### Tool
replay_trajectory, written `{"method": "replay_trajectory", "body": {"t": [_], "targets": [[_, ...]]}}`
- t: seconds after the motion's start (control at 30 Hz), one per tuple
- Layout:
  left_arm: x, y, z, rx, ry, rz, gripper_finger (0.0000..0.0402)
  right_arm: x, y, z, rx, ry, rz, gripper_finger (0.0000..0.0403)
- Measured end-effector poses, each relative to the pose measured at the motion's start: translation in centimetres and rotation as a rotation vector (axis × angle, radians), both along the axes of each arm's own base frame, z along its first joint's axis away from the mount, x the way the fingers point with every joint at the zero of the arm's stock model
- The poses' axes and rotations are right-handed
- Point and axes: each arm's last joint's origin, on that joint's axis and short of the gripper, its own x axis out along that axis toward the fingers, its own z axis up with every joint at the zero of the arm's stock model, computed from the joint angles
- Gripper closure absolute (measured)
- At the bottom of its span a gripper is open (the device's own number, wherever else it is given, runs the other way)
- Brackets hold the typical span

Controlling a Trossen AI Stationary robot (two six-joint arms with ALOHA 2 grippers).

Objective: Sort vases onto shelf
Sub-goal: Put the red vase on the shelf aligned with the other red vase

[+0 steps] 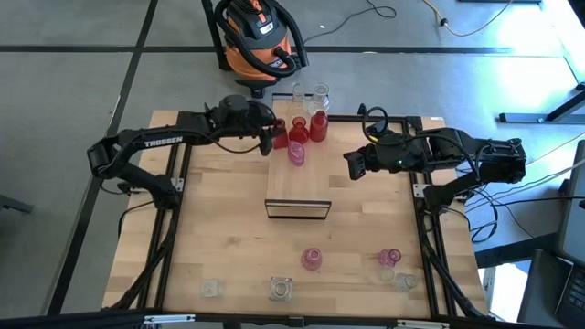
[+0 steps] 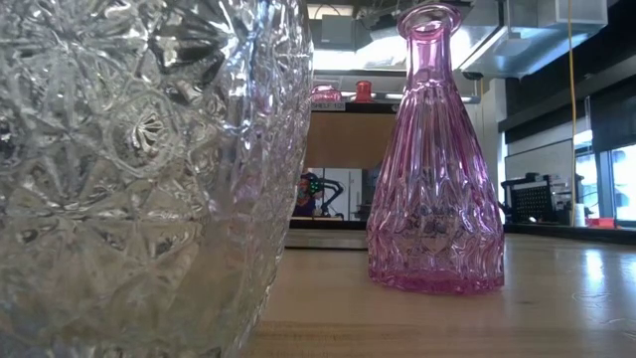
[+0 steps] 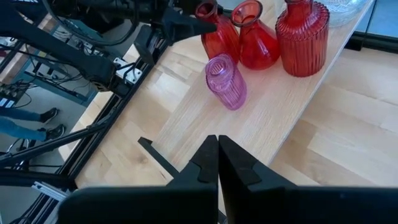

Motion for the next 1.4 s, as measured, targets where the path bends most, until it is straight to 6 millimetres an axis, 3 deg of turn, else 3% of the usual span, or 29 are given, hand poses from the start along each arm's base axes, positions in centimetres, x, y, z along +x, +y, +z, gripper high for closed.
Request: {"method": "replay_trajectory", "body": {"t": [0.33, 0.77, 1.13, 1.4], "targets": [[-0.7, 1.2, 0.0, 0.001, 0.0, 0.053, 0.0268, 0.0, 0.0, 0.0, -0.002, 0.003, 0.002, 0.0402], [-0.6, 1.0, -0.2, 0.032, 0.014, -0.042, 0.0256, 0.0, 0.0, 0.0, -0.009, 0.008, 0.007, 0.0402], [-0.2, 2.1, -1.2, 0.022, 0.001, -0.157, 0.0255, 0.0, 0.0, 0.0, -0.008, 0.007, 0.007, 0.0402], [0.0, 2.4, -1.3, 0.045, -0.004, -0.145, 0.0254, 0.0, 0.1, 0.0, 0.013, 0.002, 0.014, 0.0402]]}}
